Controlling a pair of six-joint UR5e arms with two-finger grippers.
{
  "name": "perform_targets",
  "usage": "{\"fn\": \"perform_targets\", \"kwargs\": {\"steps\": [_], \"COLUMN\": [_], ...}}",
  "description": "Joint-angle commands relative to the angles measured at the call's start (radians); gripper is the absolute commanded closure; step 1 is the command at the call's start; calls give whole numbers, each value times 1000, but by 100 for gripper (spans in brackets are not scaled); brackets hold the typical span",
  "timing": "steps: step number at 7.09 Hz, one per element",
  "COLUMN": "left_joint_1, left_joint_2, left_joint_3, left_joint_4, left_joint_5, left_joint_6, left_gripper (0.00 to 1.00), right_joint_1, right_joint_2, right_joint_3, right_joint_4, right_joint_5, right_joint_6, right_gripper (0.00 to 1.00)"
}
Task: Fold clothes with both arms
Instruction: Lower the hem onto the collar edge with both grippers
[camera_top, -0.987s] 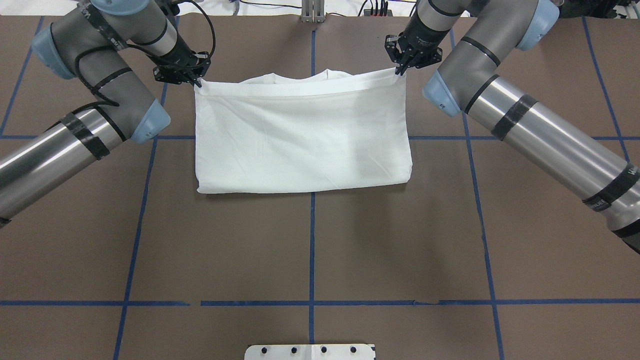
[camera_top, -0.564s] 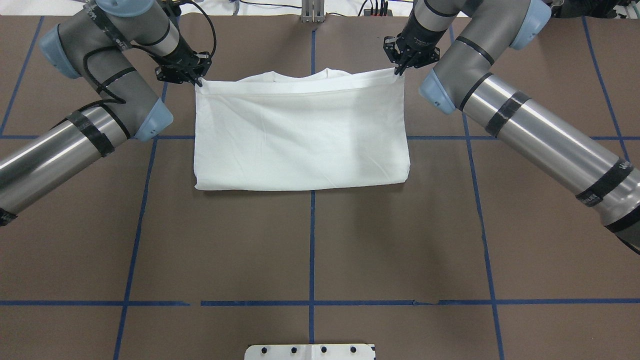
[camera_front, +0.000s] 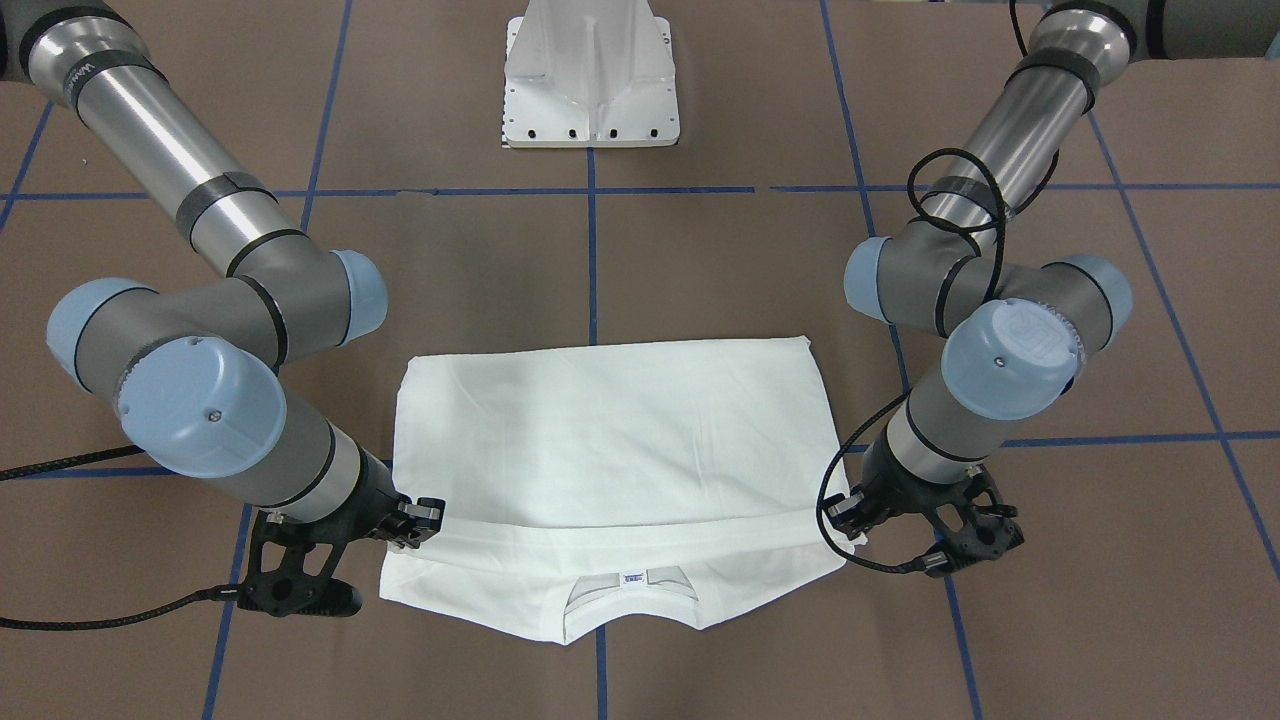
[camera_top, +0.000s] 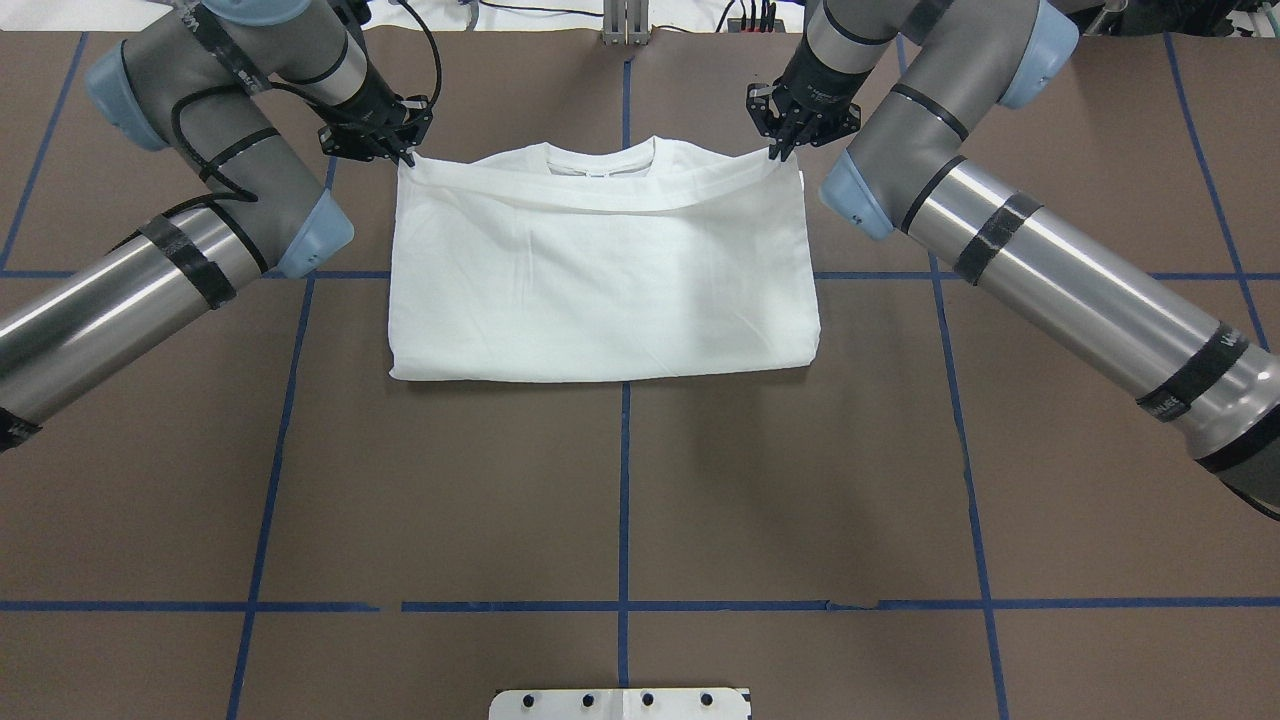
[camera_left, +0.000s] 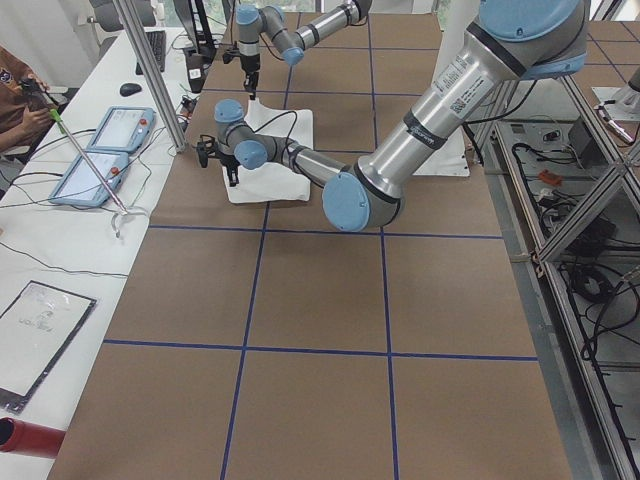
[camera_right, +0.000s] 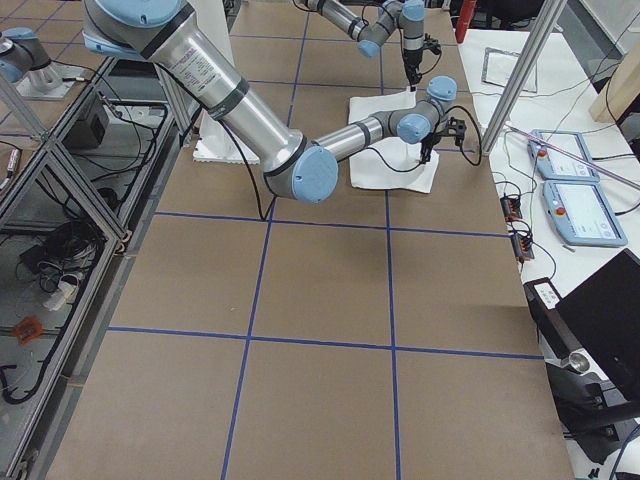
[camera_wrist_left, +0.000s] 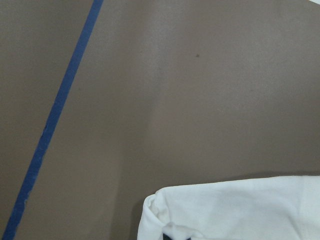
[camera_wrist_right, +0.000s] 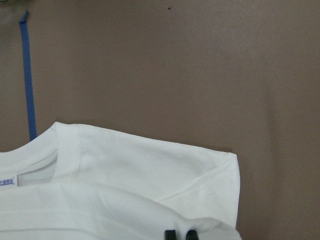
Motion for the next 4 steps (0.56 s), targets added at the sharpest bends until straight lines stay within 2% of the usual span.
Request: {"fn": "perform_targets", "kwargs": {"steps": [1,3,4], "left_joint_1": [0,0,0], "left_joint_2": [5,11,12], "left_joint_3": [-19,-29,-37], "left_joint_4": [2,3,8], "left_joint_5": [2,29,29], "left_joint_6": [1,0,0], "left_gripper": [3,1,1], "right_joint_1": [-19,-16,-25], "right_joint_2": [-2,-10,-68], "right_joint_3": [1,12,97], "right_joint_4": [0,2,3], "right_joint_5": [-38,-33,-33], "right_joint_6": [-2,-62,-53], "right_gripper": [0,0,0]}}
